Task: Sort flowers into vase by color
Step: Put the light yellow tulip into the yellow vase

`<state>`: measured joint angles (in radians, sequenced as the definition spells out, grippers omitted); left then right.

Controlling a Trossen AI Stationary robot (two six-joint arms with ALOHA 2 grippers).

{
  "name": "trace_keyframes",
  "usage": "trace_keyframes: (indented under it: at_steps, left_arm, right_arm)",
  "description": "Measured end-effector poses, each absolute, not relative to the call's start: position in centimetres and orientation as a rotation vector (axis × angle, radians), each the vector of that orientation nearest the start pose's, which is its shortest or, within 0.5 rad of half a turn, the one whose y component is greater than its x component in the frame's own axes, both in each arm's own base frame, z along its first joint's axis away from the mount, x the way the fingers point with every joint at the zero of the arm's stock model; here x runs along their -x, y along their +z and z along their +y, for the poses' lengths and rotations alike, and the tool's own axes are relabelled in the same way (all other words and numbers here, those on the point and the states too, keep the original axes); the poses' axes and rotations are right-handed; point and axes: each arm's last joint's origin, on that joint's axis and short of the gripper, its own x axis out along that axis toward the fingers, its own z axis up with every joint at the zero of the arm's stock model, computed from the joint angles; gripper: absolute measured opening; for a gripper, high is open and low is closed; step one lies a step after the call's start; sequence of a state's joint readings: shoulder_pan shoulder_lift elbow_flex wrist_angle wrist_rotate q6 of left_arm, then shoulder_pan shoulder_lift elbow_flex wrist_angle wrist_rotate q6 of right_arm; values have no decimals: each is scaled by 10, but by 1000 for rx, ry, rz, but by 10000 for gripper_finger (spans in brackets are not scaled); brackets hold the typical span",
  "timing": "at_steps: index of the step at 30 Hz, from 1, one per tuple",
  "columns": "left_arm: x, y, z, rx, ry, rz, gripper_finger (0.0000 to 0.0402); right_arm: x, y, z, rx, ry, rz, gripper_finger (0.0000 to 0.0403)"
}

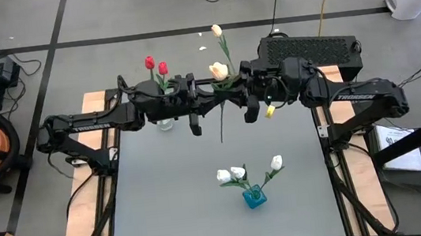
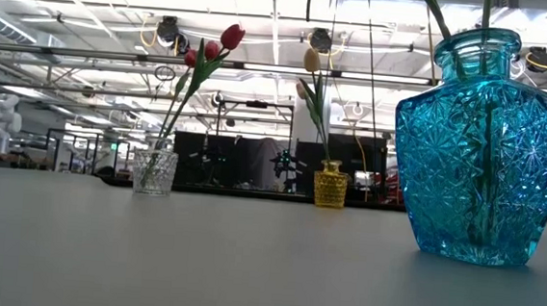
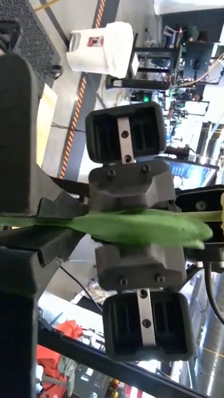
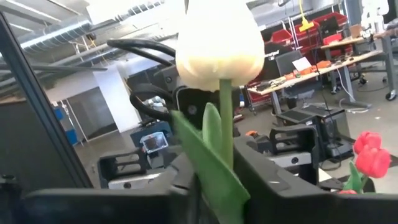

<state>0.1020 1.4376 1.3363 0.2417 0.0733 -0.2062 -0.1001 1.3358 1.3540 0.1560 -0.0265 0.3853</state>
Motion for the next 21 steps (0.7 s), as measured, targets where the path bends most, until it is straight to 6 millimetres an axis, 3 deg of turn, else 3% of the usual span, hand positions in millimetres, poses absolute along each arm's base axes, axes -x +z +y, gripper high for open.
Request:
trace_keyframes:
  at_steps: [6, 21]
  left_arm:
    - [-329, 414, 32, 194, 18, -145, 8]
    - [-329, 413, 32, 194, 21, -140, 14]
  right_arm:
    - [-287, 444, -32, -344, -59, -165, 8]
    - [-286, 443, -34, -318, -71, -148, 1]
